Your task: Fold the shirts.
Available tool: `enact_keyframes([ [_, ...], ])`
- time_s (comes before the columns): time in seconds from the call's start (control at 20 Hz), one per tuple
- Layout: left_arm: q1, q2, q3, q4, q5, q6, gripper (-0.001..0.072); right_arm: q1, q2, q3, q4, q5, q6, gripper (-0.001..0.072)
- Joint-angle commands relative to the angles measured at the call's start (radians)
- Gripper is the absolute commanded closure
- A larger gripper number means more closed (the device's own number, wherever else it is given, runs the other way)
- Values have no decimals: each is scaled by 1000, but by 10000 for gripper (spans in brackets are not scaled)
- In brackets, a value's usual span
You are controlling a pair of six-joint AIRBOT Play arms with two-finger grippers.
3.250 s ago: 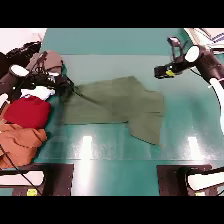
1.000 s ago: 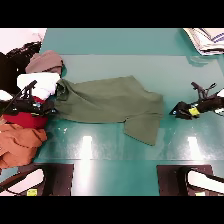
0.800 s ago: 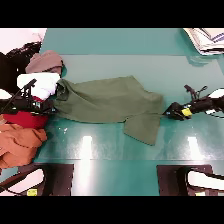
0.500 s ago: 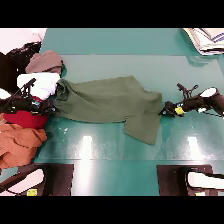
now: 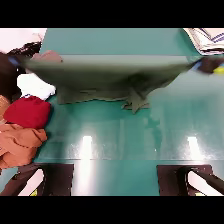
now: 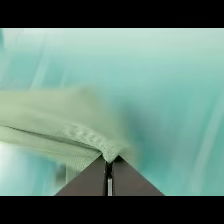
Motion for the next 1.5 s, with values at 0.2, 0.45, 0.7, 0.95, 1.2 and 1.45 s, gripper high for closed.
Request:
enact_keyframes([
  [0.2,1,45,676,-49,82,-120,680,-240,288,426,-8,-87,1,696],
  [0.45,1,40,780,-138,80,-117,681,-431,307,593,-6,-46,43,697],
  [0.7,1,23,427,-140,-23,-129,680,-434,136,617,3,167,135,697],
  [0.95,-104,-146,51,-106,-133,-104,680,-324,-64,346,-58,314,144,697],
  [1.2,-277,-460,-64,114,-28,-101,680,-128,-299,121,-235,309,144,697],
  [1.45,-274,-686,-63,73,295,-87,680,-64,-513,105,-240,52,144,697],
])
